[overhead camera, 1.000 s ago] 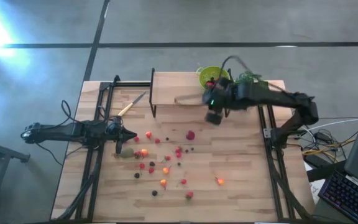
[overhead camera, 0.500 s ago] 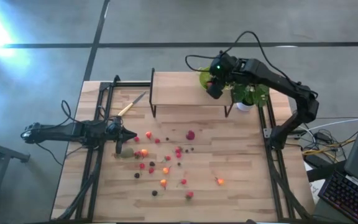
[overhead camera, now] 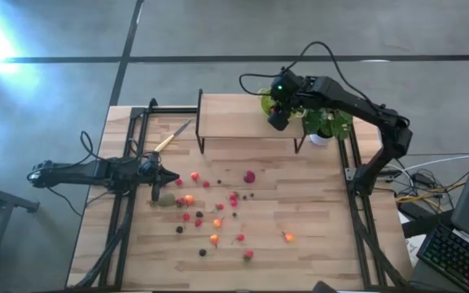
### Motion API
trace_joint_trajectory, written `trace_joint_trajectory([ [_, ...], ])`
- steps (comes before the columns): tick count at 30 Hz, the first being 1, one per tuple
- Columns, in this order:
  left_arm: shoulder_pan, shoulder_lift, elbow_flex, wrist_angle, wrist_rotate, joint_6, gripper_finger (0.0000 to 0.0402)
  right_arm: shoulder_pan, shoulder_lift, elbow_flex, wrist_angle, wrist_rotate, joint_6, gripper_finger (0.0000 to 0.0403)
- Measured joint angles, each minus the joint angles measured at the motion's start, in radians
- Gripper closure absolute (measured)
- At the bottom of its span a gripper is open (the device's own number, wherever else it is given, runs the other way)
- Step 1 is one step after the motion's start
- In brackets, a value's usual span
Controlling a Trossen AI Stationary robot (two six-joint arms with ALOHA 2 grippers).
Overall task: Build produce basket
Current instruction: Put the pear into the green basket
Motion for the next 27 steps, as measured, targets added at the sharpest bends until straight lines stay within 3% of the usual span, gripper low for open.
trace_joint_trajectory([
  [6, 0.0, 0.0, 0.0, 0.0, 0.0, 0.0, 0.0381, 0.011, -0.032, 0.0, -0.041, -0.077, 0.004, 0.0232],
  [17, 0.0, 0.0, 0.0, 0.0, 0.0, 0.0, 0.0381, 0.118, -0.04, -0.006, -0.194, -0.325, 0.109, 0.0284],
  [27, 0.0, 0.0, 0.0, 0.0, 0.0, 0.0, 0.0381, 0.351, -0.04, -0.089, -0.346, -0.36, 0.224, 0.0326],
])
